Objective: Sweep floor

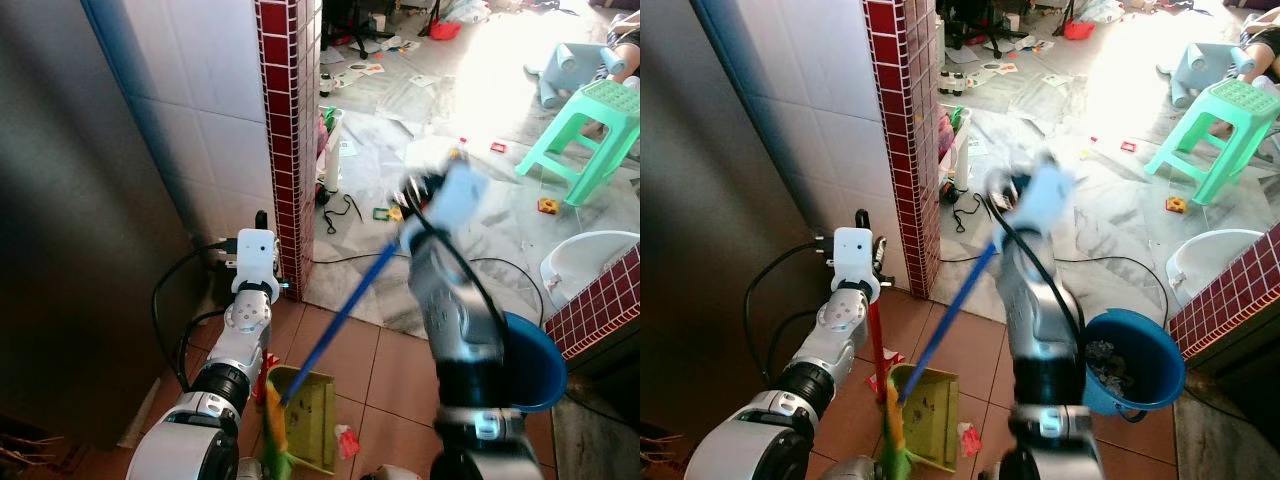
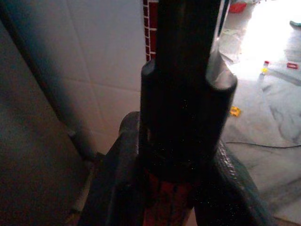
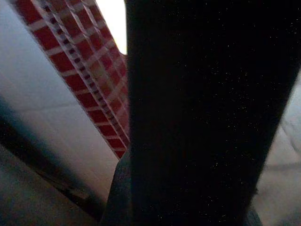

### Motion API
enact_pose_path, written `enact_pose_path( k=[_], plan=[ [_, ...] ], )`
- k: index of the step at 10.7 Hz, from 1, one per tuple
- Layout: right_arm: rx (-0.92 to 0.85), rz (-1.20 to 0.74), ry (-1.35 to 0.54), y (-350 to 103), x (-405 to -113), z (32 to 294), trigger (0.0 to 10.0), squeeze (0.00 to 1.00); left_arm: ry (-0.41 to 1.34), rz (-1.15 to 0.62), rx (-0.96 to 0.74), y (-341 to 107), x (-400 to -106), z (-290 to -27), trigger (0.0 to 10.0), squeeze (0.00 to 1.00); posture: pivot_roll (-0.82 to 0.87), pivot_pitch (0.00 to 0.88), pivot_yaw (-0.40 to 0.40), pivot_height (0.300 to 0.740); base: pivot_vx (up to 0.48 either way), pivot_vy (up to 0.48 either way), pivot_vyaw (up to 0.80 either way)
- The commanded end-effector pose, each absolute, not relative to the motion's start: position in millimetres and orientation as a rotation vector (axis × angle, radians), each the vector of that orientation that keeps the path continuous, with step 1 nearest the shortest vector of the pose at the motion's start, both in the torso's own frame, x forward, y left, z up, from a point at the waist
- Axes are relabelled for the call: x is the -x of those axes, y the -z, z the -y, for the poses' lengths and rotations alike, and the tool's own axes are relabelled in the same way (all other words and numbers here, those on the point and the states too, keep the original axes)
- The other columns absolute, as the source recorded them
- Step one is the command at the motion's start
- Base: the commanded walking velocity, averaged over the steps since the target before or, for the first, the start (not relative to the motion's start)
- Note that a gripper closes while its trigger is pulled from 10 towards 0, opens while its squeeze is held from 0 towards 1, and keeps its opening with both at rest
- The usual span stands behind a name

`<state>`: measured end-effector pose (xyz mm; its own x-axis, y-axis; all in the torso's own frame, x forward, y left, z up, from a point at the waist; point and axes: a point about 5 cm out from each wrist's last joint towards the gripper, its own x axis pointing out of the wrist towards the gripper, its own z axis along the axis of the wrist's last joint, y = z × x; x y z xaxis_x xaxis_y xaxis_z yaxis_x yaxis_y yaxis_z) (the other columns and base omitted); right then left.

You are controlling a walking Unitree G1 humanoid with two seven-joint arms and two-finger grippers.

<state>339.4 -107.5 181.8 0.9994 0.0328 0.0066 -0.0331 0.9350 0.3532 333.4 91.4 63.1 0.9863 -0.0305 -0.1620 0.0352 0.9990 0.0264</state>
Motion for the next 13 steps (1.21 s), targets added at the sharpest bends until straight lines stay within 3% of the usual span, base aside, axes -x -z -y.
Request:
enact_pose_path(
  k=[1,3,7,10,13],
  plan=[
    [-0.358,0.134,-0.112,-212.3,-339.4,102.6,10.0,0.0,0.067,-0.225,0.064,-53.2,-327.5,-80.6,10.0,0.0,-0.16,0.002,0.017,0.74,0.0,0.0,0.0],
    [-0.196,0.253,-0.197,-229.6,-338.8,112.7,10.0,0.0,0.06,-0.16,0.113,-66.7,-333.5,-82.6,10.0,0.0,-0.16,0.0,0.017,0.74,0.0,0.0,0.0],
    [0.035,0.415,-0.06,-239.6,-330.9,154.4,10.0,0.0,-0.026,0.044,0.072,-105.6,-340.0,-109.9,10.0,0.0,-0.14,0.0,0.012,0.74,0.0,0.0,0.0],
    [0.072,0.392,0.006,-219.4,-321.8,159.4,10.0,0.0,-0.006,0.138,0.11,-130.2,-321.7,-118.2,10.0,0.0,-0.12,0.0,0.029,0.74,0.0,0.0,0.0],
    [0.089,0.34,0.049,-195.7,-316.1,164.1,10.0,0.0,0.041,0.126,0.089,-137.8,-299.6,-129.0,10.0,0.0,-0.09,0.0,0.03,0.74,0.0,0.0,0.0]
  ],
)
